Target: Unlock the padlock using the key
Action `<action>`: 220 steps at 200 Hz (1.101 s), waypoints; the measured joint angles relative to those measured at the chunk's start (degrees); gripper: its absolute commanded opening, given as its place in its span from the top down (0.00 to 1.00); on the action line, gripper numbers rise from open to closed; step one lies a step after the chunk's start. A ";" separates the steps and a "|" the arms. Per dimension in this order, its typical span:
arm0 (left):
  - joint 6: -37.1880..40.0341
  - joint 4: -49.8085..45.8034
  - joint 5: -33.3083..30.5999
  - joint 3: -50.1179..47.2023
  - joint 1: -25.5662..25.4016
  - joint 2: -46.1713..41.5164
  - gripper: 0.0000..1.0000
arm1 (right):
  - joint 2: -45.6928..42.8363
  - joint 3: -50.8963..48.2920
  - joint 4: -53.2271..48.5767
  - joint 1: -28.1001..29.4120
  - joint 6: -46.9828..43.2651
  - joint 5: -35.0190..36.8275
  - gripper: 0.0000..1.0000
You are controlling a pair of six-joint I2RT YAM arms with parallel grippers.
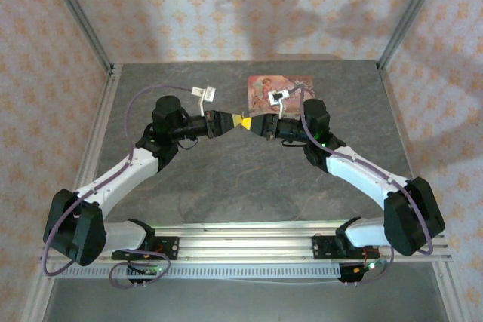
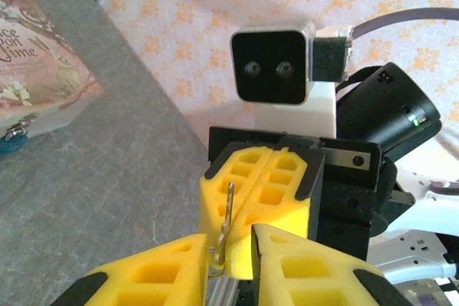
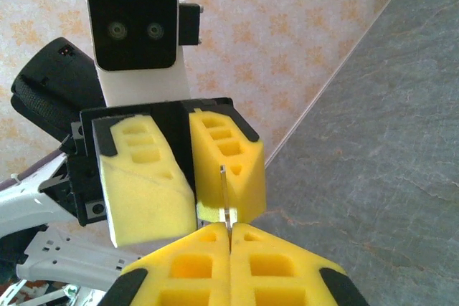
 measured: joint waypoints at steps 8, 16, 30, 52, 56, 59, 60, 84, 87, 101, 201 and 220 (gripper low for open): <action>-0.20 0.42 -0.13 0.00 0.00 0.04 0.77 | 0.02 -0.11 -0.02 0.00 0.00 -0.04 1.00; -0.37 0.59 -0.15 0.00 0.00 0.07 0.77 | 0.00 -0.20 -0.02 0.00 0.00 -0.07 1.00; -0.79 0.63 -0.15 0.00 -0.02 0.09 0.78 | 0.02 -0.31 -0.02 0.00 0.00 -0.17 1.00; -1.05 0.68 -0.17 0.00 -0.02 0.20 0.79 | 0.00 -0.35 -0.02 0.00 0.00 -0.26 1.00; -1.07 0.66 -0.17 0.00 -0.02 0.24 0.79 | 0.00 -0.37 -0.02 0.00 0.00 -0.26 1.00; -1.07 0.68 -0.15 0.00 -0.02 0.28 0.79 | 0.00 -0.37 -0.02 0.00 0.00 -0.26 1.00; -1.05 0.68 -0.17 0.00 -0.02 0.28 0.79 | 0.00 -0.37 0.00 0.00 0.00 -0.26 1.00; -1.05 0.76 -0.26 0.00 -0.55 0.74 0.80 | 0.02 -0.37 0.00 0.00 0.00 -0.44 1.00; -1.07 0.76 -0.37 0.00 -0.70 0.83 0.81 | 0.00 -0.37 -0.02 0.00 0.00 -0.46 1.00; -1.05 0.94 -0.55 0.00 -0.76 1.14 0.82 | 0.00 -0.44 -0.02 -0.11 0.00 -0.48 1.00; 0.48 0.90 -0.76 0.15 -0.76 1.81 1.00 | 0.00 -0.57 -0.68 -0.37 -0.94 -0.83 0.99; 2.56 -1.66 -0.76 0.79 -0.90 1.81 1.00 | -0.07 -0.55 -2.23 -0.35 -1.95 -0.55 0.80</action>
